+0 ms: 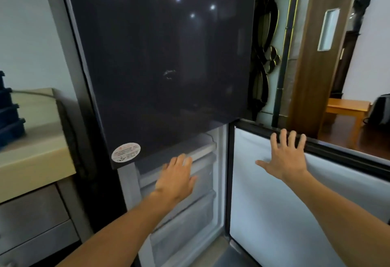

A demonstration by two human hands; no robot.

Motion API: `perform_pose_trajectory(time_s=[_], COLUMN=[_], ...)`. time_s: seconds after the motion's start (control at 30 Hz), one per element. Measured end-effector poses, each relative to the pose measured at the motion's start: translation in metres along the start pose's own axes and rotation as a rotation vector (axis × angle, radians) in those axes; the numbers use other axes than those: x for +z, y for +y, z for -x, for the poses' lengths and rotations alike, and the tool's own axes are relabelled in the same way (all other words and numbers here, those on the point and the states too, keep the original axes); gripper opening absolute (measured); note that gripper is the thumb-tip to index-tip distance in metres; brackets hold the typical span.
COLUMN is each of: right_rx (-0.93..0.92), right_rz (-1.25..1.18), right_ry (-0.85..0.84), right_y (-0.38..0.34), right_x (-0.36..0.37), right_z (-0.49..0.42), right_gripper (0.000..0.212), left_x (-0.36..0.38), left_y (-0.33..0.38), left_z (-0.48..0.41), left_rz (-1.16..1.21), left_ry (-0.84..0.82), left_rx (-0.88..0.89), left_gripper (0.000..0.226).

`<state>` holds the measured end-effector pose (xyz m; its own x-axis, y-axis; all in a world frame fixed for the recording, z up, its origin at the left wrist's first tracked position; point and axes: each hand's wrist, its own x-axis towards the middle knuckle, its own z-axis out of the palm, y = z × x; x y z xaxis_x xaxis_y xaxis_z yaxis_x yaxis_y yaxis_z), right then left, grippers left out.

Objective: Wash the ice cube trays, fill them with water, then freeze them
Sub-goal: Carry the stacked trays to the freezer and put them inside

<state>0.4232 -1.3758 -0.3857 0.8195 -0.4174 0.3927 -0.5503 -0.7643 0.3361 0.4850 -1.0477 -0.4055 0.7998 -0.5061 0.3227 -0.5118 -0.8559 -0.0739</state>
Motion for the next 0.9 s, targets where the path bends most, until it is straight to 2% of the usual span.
perform_pose_trajectory(time_s=[0.2, 0.37, 0.47, 0.63, 0.9], right_rx=[-0.005, 0.008, 0.015, 0.026, 0.035], right_rz=[0.019, 0.005, -0.012, -0.027, -0.028], right_ry=[0.04, 0.057, 0.071, 0.078, 0.084], right_y=[0.004, 0.006, 0.005, 0.002, -0.001], right_x=[0.018, 0.024, 0.026, 0.026, 0.026], right_z=[-0.005, -0.012, -0.012, -0.012, -0.01], right_gripper=[0.112, 0.111, 0.11, 0.109, 0.11], left_x=[0.032, 0.048, 0.056, 0.048, 0.034], left_y=[-0.015, -0.021, -0.022, -0.008, 0.034], left_z=[-0.054, -0.081, -0.078, -0.065, -0.032], left_rz=[-0.004, -0.027, -0.07, -0.007, 0.219], left_ry=[-0.218, -0.307, -0.356, -0.273, -0.234], left_rx=[-0.139, -0.207, -0.235, -0.184, 0.025], left_gripper=[0.068, 0.087, 0.081, 0.042, 0.041])
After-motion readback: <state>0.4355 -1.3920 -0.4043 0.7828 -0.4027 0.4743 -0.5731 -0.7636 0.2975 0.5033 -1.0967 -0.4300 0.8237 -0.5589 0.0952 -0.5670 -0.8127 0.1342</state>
